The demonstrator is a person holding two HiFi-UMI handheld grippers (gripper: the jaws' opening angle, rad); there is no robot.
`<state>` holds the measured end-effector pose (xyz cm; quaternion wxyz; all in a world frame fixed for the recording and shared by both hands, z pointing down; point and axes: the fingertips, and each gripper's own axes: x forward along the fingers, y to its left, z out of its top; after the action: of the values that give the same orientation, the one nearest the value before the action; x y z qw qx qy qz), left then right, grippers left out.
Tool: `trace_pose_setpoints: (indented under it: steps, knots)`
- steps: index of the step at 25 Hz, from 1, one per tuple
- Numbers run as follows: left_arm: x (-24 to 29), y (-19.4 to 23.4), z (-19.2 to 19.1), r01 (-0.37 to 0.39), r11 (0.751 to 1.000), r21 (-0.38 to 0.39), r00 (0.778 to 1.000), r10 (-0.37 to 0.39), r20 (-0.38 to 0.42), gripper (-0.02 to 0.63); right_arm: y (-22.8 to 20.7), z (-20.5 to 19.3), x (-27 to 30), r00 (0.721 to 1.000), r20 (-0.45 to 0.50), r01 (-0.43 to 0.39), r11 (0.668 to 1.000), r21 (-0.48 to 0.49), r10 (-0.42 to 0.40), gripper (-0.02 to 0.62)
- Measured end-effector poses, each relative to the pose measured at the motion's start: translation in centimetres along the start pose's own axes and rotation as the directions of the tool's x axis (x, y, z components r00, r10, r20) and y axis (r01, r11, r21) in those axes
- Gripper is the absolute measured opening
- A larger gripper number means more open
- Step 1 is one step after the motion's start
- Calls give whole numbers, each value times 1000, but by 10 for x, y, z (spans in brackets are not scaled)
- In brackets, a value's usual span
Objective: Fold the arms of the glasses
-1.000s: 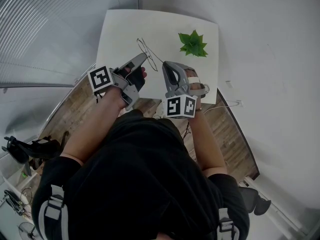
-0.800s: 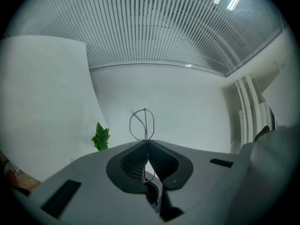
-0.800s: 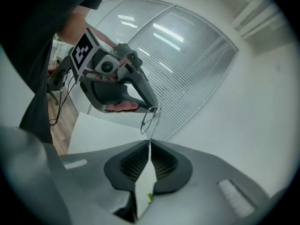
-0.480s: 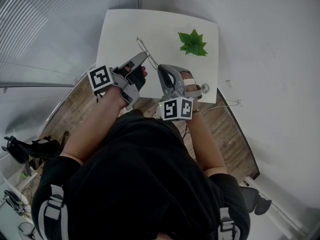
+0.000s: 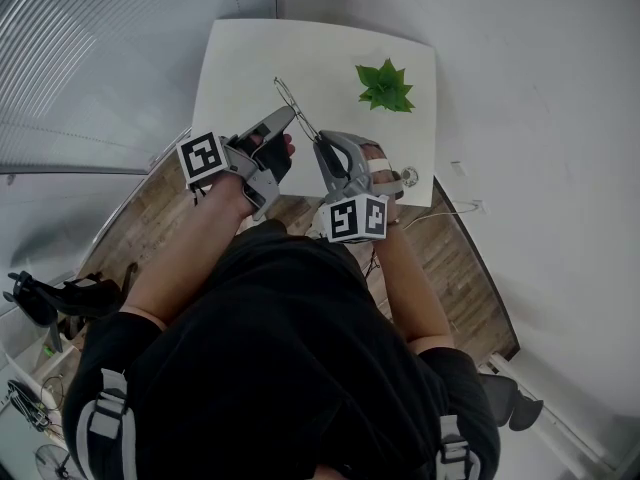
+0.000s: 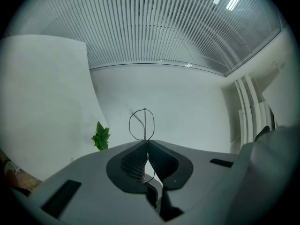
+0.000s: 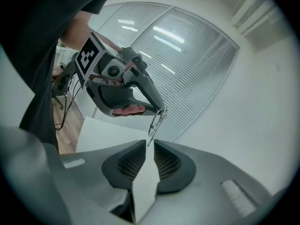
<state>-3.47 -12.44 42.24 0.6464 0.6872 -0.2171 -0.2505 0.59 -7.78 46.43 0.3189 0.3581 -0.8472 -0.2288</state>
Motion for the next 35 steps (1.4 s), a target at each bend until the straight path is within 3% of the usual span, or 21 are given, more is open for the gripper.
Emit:
trace_pose_setpoints:
  steps: [2,10,13,18,23,27,35]
  knots:
    - [0,1,0,-3,1000,3,1000,3,4,12,-2,0,-4,1000,2,-6,1000,17,6,83]
    - [-4,6,5,-18,1000,15,1000,18,15,12,-12,0,-20,998,70,-13,980,199,-2,89]
    - [-5,8,2,-25,999,23,1000,25,7,12,-25,2,-27,994,109,-7,948,319,-30,86]
    - [-6,13,-2,-31,999,24,999,31,-11,12,-50,3,-34,983,156,21,905,424,-96,63]
    - [-8,13,-8,-22,1000,21,1000,22,-16,12,-60,-1,-44,965,213,2,817,576,-153,43]
    - [-6,14,-13,-15,1000,17,999,15,-31,12,-63,-5,-44,958,212,26,795,605,-192,12]
    - [-5,19,-16,-17,1000,4,999,17,-41,12,-73,-10,-45,945,208,55,747,663,-254,11]
